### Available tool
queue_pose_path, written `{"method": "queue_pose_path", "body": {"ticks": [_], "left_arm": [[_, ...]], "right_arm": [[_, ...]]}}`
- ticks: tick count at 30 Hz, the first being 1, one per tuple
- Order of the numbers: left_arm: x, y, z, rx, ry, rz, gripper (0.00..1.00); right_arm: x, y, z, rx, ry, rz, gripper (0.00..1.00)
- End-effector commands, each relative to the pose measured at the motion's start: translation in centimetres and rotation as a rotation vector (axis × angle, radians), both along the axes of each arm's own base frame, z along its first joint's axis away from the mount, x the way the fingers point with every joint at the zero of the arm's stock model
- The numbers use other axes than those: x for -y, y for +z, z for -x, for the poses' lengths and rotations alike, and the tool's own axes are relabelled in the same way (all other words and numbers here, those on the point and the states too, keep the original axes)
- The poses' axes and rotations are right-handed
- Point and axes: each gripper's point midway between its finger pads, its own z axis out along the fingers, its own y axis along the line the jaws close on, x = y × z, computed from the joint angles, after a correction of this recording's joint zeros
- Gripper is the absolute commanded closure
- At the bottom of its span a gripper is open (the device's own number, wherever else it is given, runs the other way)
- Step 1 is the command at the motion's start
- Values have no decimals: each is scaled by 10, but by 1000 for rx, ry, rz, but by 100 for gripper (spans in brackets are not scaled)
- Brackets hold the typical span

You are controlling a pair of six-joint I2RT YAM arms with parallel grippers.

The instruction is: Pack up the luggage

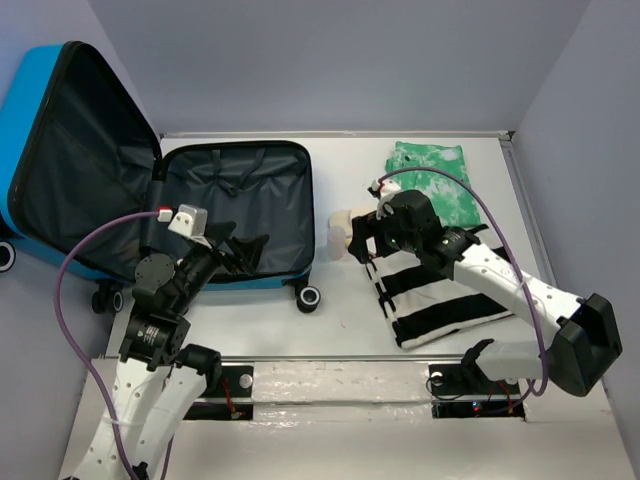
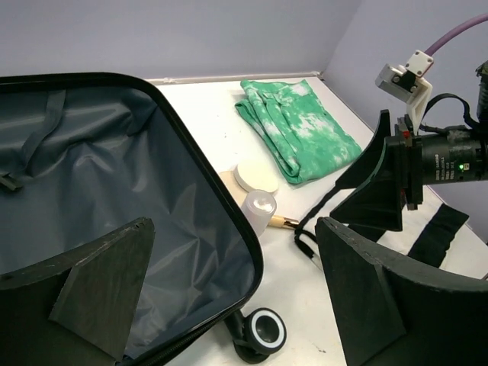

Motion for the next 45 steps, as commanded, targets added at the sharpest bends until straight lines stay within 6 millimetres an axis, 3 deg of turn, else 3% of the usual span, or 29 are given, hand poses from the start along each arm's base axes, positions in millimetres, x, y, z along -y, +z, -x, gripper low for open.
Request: {"method": "queue_pose_path", "body": {"ticks": [1,14,25,30,32,34,36,37,39,40,41,45], "left_arm": [[-1,12,-2,68,-9,2,1],[-3,17,3,92,-7,4,1],[-3,19,5,100,-16,5,1],[-2,18,5,98,-21,5,1],[-2,19,5,101,-23,4,1],[-1,20,6,103,-24,6,1],[-2,20,6,105,-24,5,1],[-2,19,6,103,-24,6,1],[-1,19,6,102,-26,7,1],[-1,20,6,103,-29,8,1],[0,20,6,103,-30,8,1],[-1,20,6,105,-26,11,1]], "right_arm": [[-18,23,-17,89,41,-27,8],[-40,-9,-39,49,59,45,5],[-64,-44,-79,19,39,145,6],[-72,-54,-90,19,23,168,20],[-73,-55,-91,21,20,167,37],[-70,-50,-94,37,-5,171,55],[-68,-41,-91,55,-20,167,59],[-66,-22,-87,88,-29,147,63],[-59,1,-84,126,-47,124,65],[-57,27,-77,170,-53,90,65],[-55,39,-75,189,-56,75,66],[-72,87,-60,261,-6,-19,67]]}}
